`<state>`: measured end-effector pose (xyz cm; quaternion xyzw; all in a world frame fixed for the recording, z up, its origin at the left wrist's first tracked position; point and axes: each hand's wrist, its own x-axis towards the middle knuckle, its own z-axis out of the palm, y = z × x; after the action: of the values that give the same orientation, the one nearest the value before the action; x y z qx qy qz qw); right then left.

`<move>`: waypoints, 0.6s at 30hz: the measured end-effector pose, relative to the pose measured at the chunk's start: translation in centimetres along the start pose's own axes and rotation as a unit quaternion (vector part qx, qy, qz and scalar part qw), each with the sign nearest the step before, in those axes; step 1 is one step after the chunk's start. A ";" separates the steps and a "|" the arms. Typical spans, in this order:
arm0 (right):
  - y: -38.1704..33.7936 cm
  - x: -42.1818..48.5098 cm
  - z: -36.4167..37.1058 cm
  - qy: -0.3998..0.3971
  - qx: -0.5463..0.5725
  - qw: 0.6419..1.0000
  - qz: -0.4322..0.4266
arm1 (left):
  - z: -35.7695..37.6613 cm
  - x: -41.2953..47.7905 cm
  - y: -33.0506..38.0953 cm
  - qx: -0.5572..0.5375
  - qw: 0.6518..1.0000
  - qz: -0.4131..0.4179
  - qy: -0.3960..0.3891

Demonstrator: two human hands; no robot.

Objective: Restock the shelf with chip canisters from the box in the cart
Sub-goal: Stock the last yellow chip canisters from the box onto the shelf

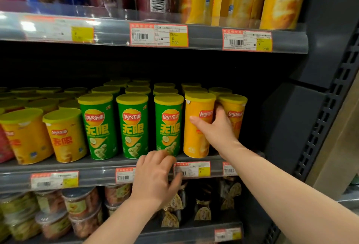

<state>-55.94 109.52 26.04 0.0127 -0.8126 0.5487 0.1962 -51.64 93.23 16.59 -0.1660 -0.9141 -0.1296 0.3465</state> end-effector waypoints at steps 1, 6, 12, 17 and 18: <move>0.1 0.2 0.2 0.008 -0.004 1.000 0.003 | 0.1 -0.1 -0.1 0.005 1.000 0.004 -0.003; 0.1 0.7 0.7 0.016 -0.012 1.000 0.007 | 0.6 -0.4 -0.6 -0.003 1.000 0.014 0.011; 0.2 0.4 0.7 0.020 -0.025 0.999 0.016 | 0.9 -0.6 -0.6 -0.001 0.999 0.023 0.022; 0.7 -0.4 0.3 -0.024 -0.124 0.992 0.019 | 0.9 -0.6 -0.6 0.011 1.000 0.017 0.006; 0.8 -0.6 0.2 -0.023 -0.134 0.991 0.016 | 0.9 -0.6 -0.5 0.012 1.000 0.015 0.003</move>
<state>-55.63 109.52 25.06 -0.0136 -0.8831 0.4377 0.1686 -51.96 92.92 15.50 -0.1749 -0.9122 -0.1134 0.3528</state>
